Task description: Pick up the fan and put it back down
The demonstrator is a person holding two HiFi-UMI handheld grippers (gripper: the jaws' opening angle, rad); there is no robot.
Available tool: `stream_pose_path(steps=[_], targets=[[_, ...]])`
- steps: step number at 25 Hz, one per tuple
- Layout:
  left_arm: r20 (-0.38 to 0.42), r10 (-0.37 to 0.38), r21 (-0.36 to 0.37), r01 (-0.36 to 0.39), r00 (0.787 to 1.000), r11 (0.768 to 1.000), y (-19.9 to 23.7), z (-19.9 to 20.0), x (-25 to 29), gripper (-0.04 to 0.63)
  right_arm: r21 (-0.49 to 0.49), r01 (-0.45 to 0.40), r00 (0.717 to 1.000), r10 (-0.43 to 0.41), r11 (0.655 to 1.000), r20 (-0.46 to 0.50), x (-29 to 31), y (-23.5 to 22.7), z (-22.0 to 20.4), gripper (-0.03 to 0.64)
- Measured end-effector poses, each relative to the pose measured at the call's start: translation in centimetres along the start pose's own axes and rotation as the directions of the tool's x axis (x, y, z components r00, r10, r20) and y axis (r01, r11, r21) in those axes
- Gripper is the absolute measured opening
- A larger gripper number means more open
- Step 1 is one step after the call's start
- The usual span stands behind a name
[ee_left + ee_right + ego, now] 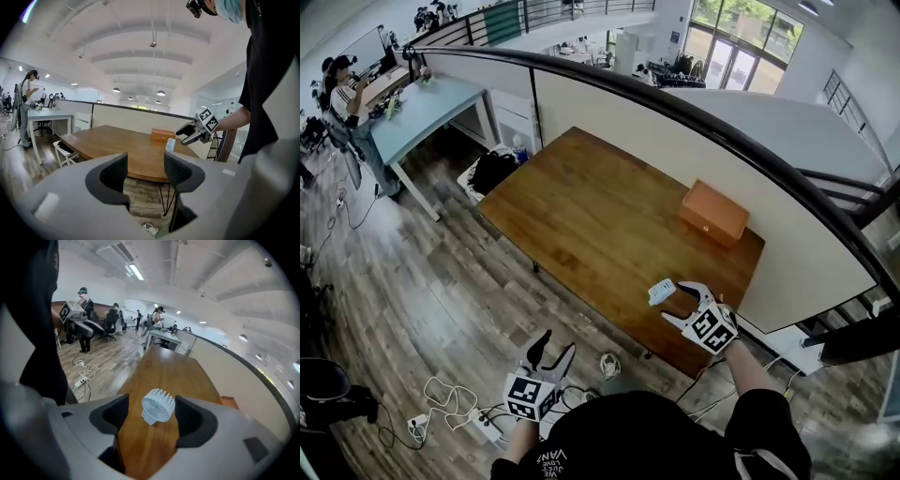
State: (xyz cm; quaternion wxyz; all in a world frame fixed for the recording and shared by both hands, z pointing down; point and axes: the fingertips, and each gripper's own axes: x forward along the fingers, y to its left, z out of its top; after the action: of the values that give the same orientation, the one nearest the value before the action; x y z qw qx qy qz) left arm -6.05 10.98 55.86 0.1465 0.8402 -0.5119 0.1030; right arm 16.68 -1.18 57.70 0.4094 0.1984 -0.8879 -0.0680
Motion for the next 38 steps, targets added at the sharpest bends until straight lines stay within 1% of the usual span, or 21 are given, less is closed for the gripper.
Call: stream_pose_path(steps=[3, 7, 9, 12, 15, 17, 18, 20, 25, 29, 31, 33, 35, 38], targets=[[-0.006, 0.005, 0.012, -0.005, 1.000, 1.000, 1.1, 1.2, 2.5, 0.230, -0.101, -0.085, 0.996, 0.083, 0.991, -0.023, 1.2, -0.9, -0.2, 0.282], [-0.015, 0.008, 0.014, -0.007, 1.000, 1.000, 2.3, 2.4, 5.4, 0.230, -0.158, -0.192, 0.981, 0.192, 0.969, -0.017, 2.4, -1.5, -0.2, 0.287], [-0.026, 0.000, 0.020, 0.000, 1.000, 1.000, 2.5, 2.8, 6.8, 0.230, -0.201, -0.241, 0.970, 0.241, 0.949, -0.025, 2.9, -1.5, -0.4, 0.288], [-0.044, -0.005, 0.019, 0.005, 0.999, 1.000, 2.8, 3.1, 8.8, 0.230, -0.274, -0.308, 0.951, 0.305, 0.911, -0.053, 3.7, -1.4, -1.1, 0.288], [-0.060, 0.001, 0.017, 0.000, 0.998, 1.000, 3.2, 3.4, 10.4, 0.230, -0.290, -0.386, 0.921, 0.382, 0.876, -0.073, 4.3, -0.8, -1.7, 0.288], [-0.061, 0.006, 0.013, -0.005, 0.998, 1.000, 3.6, 3.6, 11.2, 0.230, -0.287, -0.415, 0.908, 0.411, 0.863, -0.079, 4.5, -0.4, -1.8, 0.287], [-0.061, 0.009, 0.010, -0.008, 0.998, 1.000, 3.8, 3.7, 11.6, 0.230, -0.286, -0.416, 0.908, 0.412, 0.863, -0.076, 4.7, -0.4, -1.8, 0.287], [-0.065, 0.011, 0.002, -0.011, 0.998, 1.000, 4.4, 3.9, 12.3, 0.230, -0.261, -0.404, 0.913, 0.402, 0.877, -0.064, 5.0, -0.9, -1.6, 0.232], [-0.086, 0.012, -0.029, -0.015, 0.996, 0.999, 6.4, 4.2, 13.5, 0.230, -0.125, -0.356, 0.934, 0.358, 0.926, -0.007, 6.3, -3.5, -0.3, 0.212], [-0.097, -0.012, -0.036, 0.008, 0.995, 0.999, 9.4, 3.3, 15.4, 0.230, -0.076, -0.322, 0.946, 0.324, 0.944, 0.026, 8.2, -5.9, 1.9, 0.209], [-0.110, -0.048, -0.042, 0.043, 0.993, 0.998, 10.9, 3.7, 16.8, 0.230, -0.060, -0.300, 0.953, 0.302, 0.952, 0.028, 9.4, -7.2, 3.2, 0.207], [-0.118, -0.106, -0.025, 0.103, 0.987, 0.994, 12.7, 4.0, 18.5, 0.230, -0.039, -0.265, 0.964, 0.266, 0.964, 0.022, 10.8, -8.6, 4.5, 0.205], [-0.124, -0.163, 0.000, 0.164, 0.979, 0.986, 14.8, 4.6, 20.1, 0.230, -0.009, -0.219, 0.976, 0.219, 0.976, 0.009, 12.3, -10.3, 5.9, 0.202], [-0.123, -0.224, 0.021, 0.228, 0.967, 0.973, 18.3, 6.6, 22.1, 0.230, 0.032, -0.155, 0.988, 0.155, 0.987, -0.013, 14.6, -13.0, 8.3, 0.199]])
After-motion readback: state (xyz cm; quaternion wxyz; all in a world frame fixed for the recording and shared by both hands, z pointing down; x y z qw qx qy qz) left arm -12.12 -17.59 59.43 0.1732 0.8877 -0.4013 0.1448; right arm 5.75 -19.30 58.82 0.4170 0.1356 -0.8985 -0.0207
